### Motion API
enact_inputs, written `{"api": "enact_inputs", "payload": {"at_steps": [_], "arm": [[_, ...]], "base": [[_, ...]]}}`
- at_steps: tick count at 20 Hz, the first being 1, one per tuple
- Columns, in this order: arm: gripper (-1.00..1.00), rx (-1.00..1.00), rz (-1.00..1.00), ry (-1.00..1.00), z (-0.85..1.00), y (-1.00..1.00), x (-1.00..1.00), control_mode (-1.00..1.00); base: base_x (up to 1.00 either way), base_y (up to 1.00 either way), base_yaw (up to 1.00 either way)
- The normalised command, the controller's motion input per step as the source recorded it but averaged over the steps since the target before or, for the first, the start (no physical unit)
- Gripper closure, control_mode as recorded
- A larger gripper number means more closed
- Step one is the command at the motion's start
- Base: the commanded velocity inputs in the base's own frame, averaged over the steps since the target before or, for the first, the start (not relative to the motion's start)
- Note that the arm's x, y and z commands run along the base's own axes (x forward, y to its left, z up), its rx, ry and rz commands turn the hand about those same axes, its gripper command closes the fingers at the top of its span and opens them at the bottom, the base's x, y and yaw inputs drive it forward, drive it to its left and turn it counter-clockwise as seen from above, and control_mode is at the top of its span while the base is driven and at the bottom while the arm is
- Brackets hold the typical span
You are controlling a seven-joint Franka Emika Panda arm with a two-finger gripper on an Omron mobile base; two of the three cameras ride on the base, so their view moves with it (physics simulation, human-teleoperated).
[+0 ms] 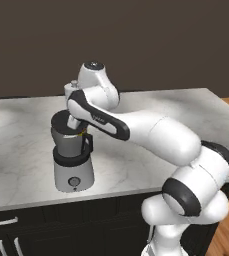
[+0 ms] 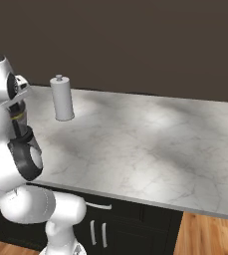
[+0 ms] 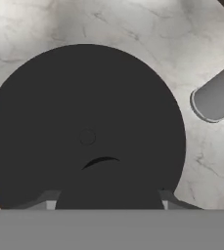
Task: Grab the garlic and lemon from the fridge, place them in the blender, close the lid, and turn on the blender to create a marinade.
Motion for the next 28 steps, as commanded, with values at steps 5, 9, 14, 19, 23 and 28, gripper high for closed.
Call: {"api": "enact_inputs", "payload": {"at_steps": [5,9,14,19,23,28], "arm": [[1.00,0.00,0.01,0.13,-0.24,0.21,0.58,-1.00],[1.00,0.00,0.04,0.03,-0.34,0.04,0.06,-1.00],[1.00,0.00,0.06,0.00,-0.22,-0.24,-0.62,-1.00],[1.00,0.00,0.07,-0.04,-0.12,-0.53,-0.66,-1.00],[1.00,0.00,0.06,0.00,-0.17,-0.21,-0.04,-1.00],[1.00,0.00,0.04,0.00,-0.22,0.39,0.15,-1.00]], "base": [[0.00,0.00,0.00],[0.00,0.00,0.00],[0.00,0.00,0.00],[0.00,0.00,0.00],[0.00,0.00,0.00],[0.00,0.00,0.00]]}}
